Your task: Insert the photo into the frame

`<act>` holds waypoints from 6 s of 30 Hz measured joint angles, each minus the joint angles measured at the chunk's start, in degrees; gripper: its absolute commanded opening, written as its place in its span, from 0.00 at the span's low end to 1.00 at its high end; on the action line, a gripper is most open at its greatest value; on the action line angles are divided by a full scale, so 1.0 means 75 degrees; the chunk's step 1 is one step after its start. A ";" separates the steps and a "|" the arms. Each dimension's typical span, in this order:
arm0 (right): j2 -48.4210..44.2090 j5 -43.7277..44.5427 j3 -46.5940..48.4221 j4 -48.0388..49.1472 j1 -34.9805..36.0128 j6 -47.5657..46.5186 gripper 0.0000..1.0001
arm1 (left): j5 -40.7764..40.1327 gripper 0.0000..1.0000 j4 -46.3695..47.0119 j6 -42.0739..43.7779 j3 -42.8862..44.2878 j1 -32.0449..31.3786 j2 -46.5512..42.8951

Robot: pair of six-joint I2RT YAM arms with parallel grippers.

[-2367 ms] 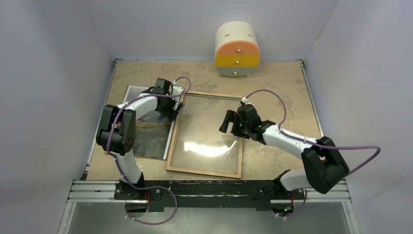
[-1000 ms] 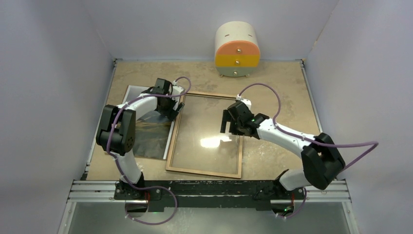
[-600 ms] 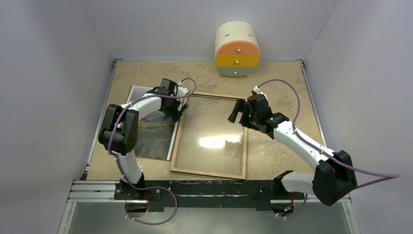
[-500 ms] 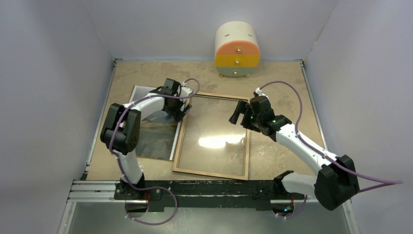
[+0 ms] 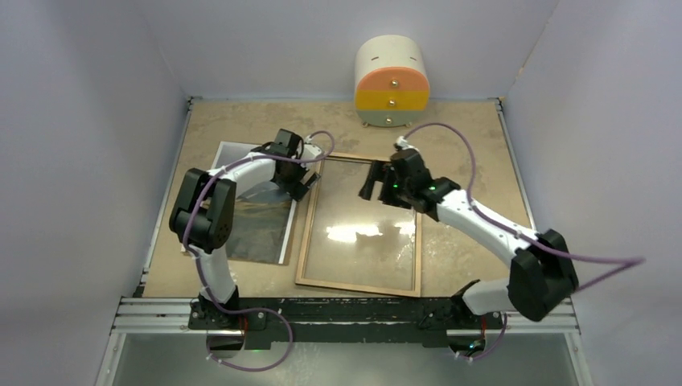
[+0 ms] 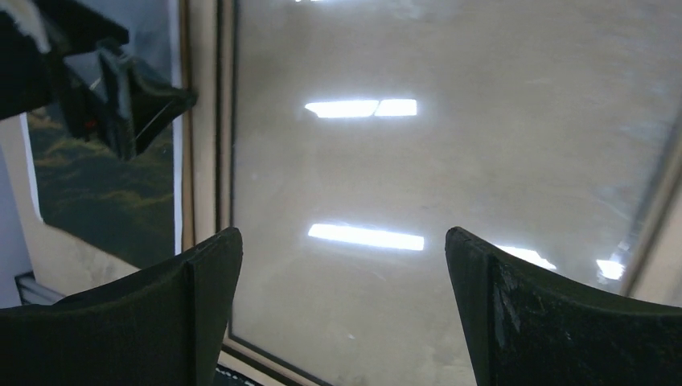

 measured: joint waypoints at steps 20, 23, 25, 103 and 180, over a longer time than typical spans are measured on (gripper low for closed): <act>0.6359 0.0408 0.6146 0.0592 0.3092 0.0530 0.88 | 0.0530 0.93 -0.1227 0.1236 0.0318 0.3354 -0.2049; 0.6857 0.0434 0.6435 0.0568 0.3115 0.0597 0.86 | -0.0204 0.87 -0.0898 0.1501 0.0653 0.4173 -0.1749; 0.7029 0.0498 0.6508 0.0530 0.3110 0.0656 0.85 | -0.0705 0.82 -0.0539 0.1649 0.1014 0.4782 -0.1349; 0.8023 -0.1119 0.6391 0.2859 0.2209 0.2748 0.71 | -0.1696 0.69 0.2305 0.1632 -0.0708 0.4911 -0.0079; 0.8072 -0.1524 0.6149 0.5036 0.2661 0.2192 0.60 | -0.2369 0.57 0.2655 0.2646 -0.0731 0.4377 0.0245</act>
